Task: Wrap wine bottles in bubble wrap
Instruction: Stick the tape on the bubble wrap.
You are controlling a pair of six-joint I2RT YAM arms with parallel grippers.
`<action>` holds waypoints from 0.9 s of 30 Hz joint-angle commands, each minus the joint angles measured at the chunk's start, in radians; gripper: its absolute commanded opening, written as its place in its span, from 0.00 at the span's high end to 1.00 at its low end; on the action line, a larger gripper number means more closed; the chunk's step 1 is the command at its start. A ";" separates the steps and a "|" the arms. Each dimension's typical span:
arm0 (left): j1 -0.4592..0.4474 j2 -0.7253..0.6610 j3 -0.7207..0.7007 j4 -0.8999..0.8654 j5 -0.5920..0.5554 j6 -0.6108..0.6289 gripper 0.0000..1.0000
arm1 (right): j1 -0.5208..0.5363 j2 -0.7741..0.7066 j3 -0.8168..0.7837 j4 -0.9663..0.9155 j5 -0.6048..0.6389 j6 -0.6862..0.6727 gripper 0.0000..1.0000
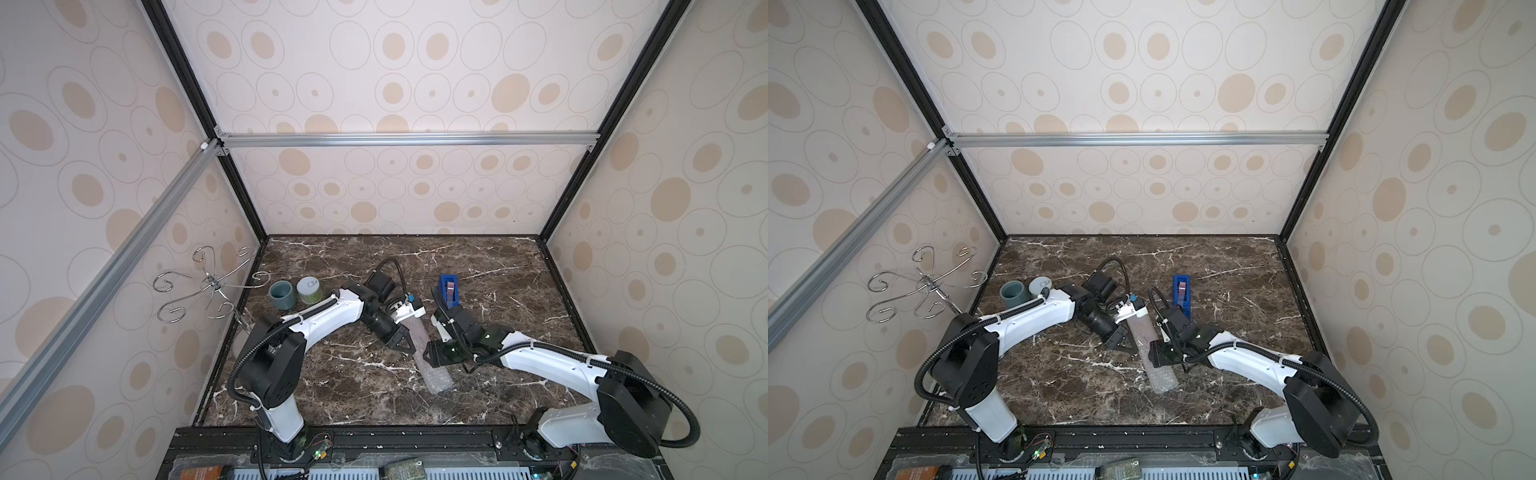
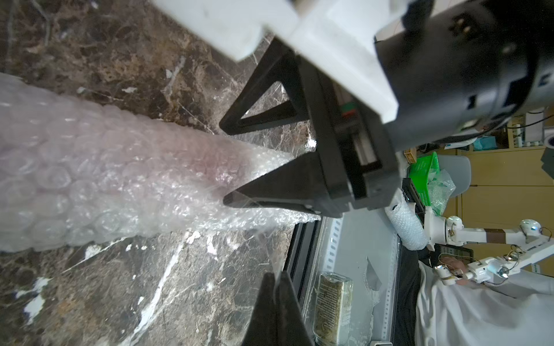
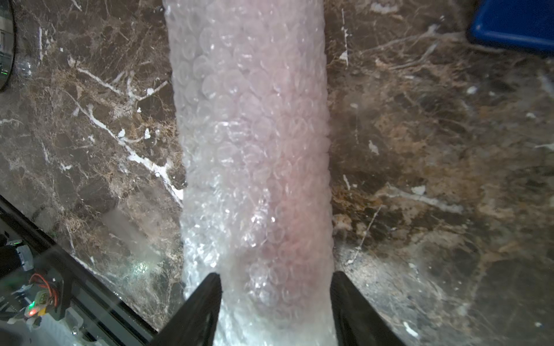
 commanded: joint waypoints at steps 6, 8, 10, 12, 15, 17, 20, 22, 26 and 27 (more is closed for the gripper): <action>0.017 0.075 0.033 0.004 0.053 0.056 1.00 | 0.009 -0.002 -0.021 0.007 0.021 0.002 0.41; 0.038 0.091 0.014 0.006 0.032 0.052 1.00 | 0.006 0.002 -0.020 0.008 0.019 0.003 0.41; 0.060 0.099 -0.008 0.010 0.003 0.046 1.00 | 0.008 0.004 -0.022 0.011 0.022 0.004 0.41; 0.079 0.102 -0.029 0.017 -0.015 0.042 1.00 | 0.009 0.004 -0.023 0.014 0.021 0.005 0.41; 0.094 0.114 -0.052 0.033 -0.018 0.044 1.00 | 0.007 0.004 -0.022 0.019 0.023 0.005 0.41; 0.098 0.126 -0.061 0.040 -0.019 0.048 1.00 | 0.009 0.005 -0.017 0.019 0.023 0.005 0.41; 0.103 0.140 -0.067 0.049 -0.024 0.051 1.00 | 0.009 0.008 -0.008 0.015 0.025 0.005 0.41; 0.106 0.148 -0.070 0.058 -0.028 0.048 1.00 | 0.007 0.007 0.000 0.013 0.027 0.005 0.41; 0.106 0.167 -0.070 0.060 -0.024 0.055 1.00 | 0.007 0.005 0.020 -0.002 0.033 -0.002 0.40; 0.107 0.169 -0.070 0.060 -0.024 0.056 1.00 | 0.008 0.003 0.026 -0.006 0.034 -0.004 0.40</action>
